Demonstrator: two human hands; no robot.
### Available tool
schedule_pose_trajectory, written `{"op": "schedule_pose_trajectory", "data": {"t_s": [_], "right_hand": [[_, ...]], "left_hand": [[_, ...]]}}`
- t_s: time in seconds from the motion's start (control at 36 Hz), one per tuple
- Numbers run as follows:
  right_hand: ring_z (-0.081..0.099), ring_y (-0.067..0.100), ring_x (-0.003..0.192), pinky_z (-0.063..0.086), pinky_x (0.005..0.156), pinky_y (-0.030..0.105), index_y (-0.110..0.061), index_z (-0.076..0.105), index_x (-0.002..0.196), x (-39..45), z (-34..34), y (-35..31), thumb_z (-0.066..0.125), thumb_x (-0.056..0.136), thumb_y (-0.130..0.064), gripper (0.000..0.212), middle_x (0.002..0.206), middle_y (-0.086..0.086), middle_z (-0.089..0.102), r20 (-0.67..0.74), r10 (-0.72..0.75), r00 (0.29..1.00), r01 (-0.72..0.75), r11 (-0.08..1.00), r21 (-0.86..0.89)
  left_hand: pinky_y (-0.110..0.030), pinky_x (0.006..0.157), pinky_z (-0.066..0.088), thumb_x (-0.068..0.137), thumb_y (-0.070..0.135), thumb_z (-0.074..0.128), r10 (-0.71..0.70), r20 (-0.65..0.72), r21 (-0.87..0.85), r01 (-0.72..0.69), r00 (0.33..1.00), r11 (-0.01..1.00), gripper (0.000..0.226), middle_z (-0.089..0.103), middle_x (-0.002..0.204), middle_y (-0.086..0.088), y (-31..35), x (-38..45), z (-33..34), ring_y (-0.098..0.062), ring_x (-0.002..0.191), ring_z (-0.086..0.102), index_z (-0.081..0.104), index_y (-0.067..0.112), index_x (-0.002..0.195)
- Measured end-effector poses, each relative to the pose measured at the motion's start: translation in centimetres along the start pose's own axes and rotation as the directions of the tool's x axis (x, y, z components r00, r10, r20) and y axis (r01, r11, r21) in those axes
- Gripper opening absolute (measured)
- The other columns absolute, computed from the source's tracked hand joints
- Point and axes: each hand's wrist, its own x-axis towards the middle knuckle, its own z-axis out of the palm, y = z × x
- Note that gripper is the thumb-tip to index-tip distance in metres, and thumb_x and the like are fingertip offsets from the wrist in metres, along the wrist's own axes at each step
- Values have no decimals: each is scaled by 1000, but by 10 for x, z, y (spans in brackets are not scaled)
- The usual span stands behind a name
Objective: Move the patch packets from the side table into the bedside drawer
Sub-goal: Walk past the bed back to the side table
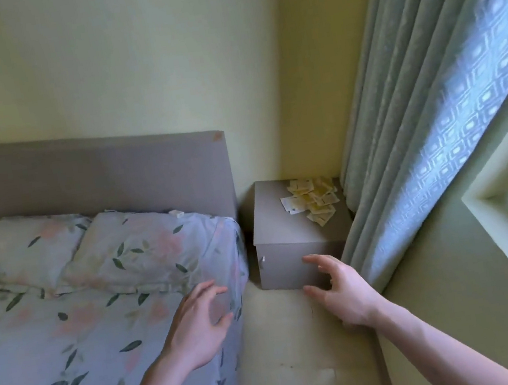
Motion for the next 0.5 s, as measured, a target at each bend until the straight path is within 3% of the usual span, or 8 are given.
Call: {"op": "schedule_pose_trajectory", "data": {"t_s": [0.08,0.19,0.31,0.5], "right_hand": [[45,8,133,44,110,35,-35,47,142,43,-14,9,67,90,-39,56,140,-16,47,-31,47,998,-46,999,10],[48,7,130,41,110,27,-32,49,141,92,-36,27,69,89,-35,56,140,-12,51,-71,126,990,-123,991,48],[49,9,129,41,107,26,-31,49,141,145,-52,48,69,88,-34,57,140,-11,51,-55,206,977,-200,976,89],[50,13,129,41,109,28,-28,49,142,261,-80,108,69,86,-32,59,139,-5,53,-19,327,945,-322,938,129]], "left_hand": [[-28,114,33,94,33,64,25,5,2,-25,1000,1000,42,37,150,14,8,67,-11,-10,138,41,54,30,134],[-20,108,29,92,28,66,81,50,11,-82,995,997,40,44,146,9,31,149,-18,-12,136,43,58,26,131],[-16,105,29,90,33,68,137,132,-15,-136,982,991,39,48,137,16,55,224,-9,-5,129,45,60,28,128],[-19,97,43,88,34,67,87,267,-40,-79,960,996,38,50,133,16,82,362,34,-6,110,61,60,31,126]]}}
